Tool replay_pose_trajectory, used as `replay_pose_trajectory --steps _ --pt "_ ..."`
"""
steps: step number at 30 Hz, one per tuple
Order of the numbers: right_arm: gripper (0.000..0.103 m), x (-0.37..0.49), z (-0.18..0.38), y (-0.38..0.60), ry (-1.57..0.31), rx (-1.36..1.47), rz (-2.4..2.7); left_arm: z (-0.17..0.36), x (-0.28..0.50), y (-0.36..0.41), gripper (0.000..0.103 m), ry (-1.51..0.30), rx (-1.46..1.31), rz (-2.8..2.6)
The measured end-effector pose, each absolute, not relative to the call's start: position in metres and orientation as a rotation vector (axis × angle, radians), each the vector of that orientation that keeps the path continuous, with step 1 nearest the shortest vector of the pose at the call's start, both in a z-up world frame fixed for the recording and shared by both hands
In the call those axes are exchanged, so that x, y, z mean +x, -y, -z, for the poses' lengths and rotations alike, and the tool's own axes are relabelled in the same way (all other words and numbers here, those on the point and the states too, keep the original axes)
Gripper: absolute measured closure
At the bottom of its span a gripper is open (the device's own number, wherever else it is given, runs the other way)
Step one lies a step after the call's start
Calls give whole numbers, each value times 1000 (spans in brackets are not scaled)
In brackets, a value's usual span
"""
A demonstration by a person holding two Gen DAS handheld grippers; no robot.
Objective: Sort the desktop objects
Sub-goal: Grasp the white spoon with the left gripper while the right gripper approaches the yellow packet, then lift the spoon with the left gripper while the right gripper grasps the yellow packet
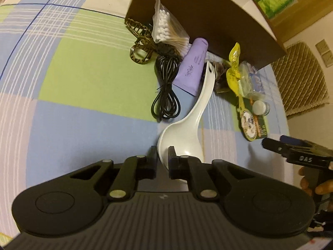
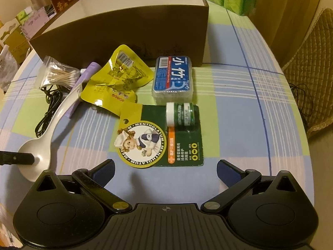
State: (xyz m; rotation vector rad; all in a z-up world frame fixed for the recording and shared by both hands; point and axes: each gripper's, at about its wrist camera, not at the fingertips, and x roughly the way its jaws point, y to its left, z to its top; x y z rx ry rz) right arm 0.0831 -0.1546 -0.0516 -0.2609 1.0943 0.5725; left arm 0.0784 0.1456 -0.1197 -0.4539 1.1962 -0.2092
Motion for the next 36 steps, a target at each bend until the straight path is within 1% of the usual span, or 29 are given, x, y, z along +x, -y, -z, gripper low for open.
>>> replay_pose_trajectory --steps 8,10,11,19,25,26,28,30,33,36 --pt "2 82 47 139 -1055 -281 -655 91 63 -176 97 -1087 -587 166" --pt "2 82 45 134 -1040 -281 -671 86 61 -184 102 -1056 -630 153" --pt "2 83 44 131 -1033 -281 -678 84 60 -191 102 -1037 -663 149" --pt "2 84 34 113 -942 -240 -740 71 57 -229 102 -936 -836 61" --pt "2 100 31 95 -903 -162 -753 58 64 -240 102 -871 -865 38" --pt "3 105 31 93 -907 -139 -747 55 67 -241 102 -859 -866 39" --pt "13 118 32 87 -931 -85 -735 50 74 -241 102 -841 -862 40" --pt "16 132 36 83 -975 -17 -710 45 82 -241 102 -828 -858 49" --pt "23 149 46 77 -1045 76 -659 40 94 -240 102 -814 -843 69" --pt "28 166 57 71 -1114 167 -600 38 105 -238 102 -812 -835 88"
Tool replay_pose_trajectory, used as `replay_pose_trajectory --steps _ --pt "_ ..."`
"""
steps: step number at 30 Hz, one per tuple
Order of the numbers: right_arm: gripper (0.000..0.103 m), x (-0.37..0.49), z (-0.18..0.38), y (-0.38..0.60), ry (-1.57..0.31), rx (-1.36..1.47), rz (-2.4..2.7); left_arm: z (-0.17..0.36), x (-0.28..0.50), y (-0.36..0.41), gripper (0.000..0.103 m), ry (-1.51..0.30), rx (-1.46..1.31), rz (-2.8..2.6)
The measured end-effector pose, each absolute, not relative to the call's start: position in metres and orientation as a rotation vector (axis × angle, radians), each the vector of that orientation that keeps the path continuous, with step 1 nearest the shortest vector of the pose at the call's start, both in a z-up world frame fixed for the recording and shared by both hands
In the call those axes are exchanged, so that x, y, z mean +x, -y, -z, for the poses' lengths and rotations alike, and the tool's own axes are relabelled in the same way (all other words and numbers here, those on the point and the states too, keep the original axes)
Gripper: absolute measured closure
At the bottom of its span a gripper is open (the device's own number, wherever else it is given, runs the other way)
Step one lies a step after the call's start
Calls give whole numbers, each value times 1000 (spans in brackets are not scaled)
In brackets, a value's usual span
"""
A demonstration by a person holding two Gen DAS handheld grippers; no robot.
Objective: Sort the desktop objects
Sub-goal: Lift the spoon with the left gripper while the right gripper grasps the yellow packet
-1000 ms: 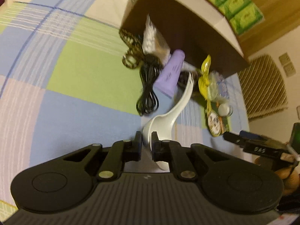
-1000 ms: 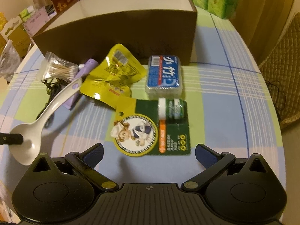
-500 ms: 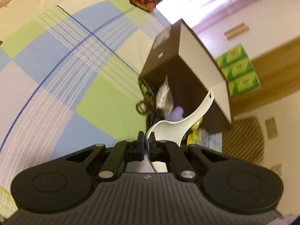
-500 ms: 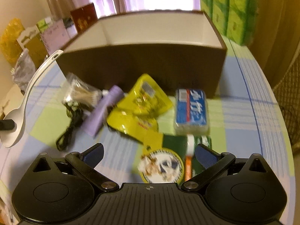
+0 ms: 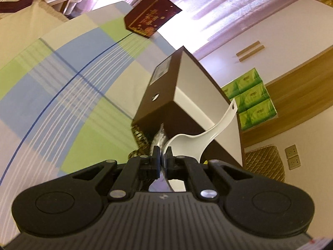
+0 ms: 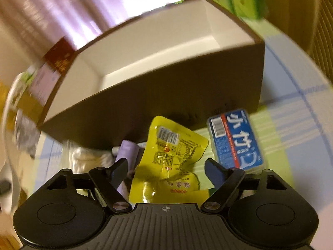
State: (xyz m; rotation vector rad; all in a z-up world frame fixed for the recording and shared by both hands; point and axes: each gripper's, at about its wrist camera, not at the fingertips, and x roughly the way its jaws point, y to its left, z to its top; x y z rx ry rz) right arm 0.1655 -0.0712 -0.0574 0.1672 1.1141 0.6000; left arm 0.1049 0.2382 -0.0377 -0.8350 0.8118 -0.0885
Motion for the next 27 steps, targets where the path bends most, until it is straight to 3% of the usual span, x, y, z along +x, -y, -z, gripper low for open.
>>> replay_pose_trajectory --steps 5,13,27 --pt "33 183 71 55 -1166 205 -509 38 120 -235 102 -824 -821 113" --pt "57 182 65 50 -1115 140 -515 38 133 -232 102 -828 -812 140" --pt "59 161 15 89 -988 127 -667 32 142 -214 102 -834 -786 187"
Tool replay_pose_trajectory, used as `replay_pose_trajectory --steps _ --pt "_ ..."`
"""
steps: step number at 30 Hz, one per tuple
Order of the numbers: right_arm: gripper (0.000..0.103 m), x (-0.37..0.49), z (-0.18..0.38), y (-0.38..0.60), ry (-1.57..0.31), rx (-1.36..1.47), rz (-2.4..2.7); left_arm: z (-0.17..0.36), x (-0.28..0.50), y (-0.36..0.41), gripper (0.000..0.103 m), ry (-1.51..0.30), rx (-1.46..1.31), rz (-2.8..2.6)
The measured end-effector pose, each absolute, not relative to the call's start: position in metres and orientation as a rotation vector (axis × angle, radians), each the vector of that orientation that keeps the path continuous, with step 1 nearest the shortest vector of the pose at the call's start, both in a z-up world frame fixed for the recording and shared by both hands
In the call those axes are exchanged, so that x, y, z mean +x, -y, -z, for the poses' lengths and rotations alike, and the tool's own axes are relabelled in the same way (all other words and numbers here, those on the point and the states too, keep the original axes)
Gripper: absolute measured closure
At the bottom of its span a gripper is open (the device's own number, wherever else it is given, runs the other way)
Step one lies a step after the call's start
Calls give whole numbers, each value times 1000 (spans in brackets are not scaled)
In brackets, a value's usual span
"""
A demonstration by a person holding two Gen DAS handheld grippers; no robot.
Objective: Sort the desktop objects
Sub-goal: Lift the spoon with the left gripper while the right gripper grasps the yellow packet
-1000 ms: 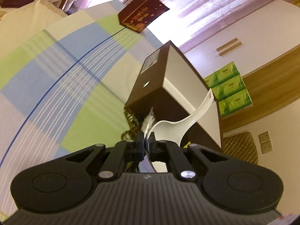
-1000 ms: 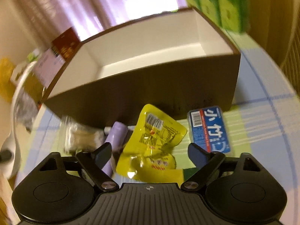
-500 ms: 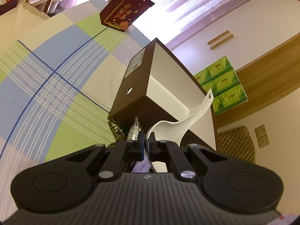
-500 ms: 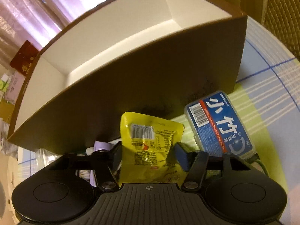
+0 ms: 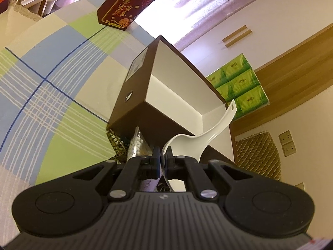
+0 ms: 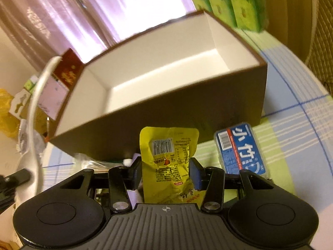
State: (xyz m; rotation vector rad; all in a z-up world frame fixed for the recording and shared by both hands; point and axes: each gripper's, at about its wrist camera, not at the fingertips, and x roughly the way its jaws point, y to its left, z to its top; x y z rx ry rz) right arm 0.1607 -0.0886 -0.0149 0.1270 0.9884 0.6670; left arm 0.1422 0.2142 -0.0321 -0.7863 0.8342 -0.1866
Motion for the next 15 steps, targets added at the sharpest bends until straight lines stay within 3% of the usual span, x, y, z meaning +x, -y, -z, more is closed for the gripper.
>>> replay_pose_trajectory --steps 15 --pt "59 176 -54 77 -790 97 -788 15 185 -189 102 -784 -758 222"
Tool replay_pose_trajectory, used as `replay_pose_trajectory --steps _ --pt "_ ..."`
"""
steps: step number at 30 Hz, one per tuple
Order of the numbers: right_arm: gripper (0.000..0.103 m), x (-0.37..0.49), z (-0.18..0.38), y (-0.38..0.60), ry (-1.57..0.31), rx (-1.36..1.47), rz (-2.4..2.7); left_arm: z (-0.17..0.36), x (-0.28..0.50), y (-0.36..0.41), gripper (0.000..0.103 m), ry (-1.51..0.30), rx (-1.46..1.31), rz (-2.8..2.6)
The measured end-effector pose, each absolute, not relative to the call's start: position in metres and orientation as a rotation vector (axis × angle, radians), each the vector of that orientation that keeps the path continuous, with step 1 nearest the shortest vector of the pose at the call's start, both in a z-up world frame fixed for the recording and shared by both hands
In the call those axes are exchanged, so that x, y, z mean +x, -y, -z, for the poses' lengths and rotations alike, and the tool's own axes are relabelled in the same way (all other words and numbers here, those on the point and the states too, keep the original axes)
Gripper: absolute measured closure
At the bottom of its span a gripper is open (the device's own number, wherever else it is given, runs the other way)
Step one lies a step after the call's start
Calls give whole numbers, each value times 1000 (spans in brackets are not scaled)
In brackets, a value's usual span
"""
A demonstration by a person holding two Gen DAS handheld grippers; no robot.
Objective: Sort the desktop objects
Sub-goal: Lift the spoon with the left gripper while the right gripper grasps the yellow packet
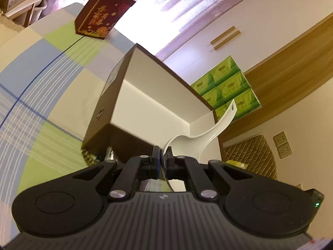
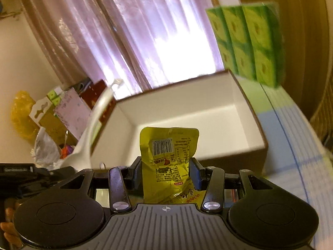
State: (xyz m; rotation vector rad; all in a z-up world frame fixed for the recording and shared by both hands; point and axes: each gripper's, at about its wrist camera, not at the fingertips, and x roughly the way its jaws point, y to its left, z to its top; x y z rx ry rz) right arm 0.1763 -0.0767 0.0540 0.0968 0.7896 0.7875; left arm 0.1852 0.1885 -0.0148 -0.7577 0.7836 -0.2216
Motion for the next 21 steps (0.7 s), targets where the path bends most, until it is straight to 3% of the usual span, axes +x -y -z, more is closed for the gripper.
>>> replay_pose_trajectory --steps 10,21 --pt "59 217 -65 51 -699 -1 -787 19 235 -176 101 -780 -731 191" --pt "59 247 -24 23 -745 -115 -737 46 295 -150 101 -856 -685 156"
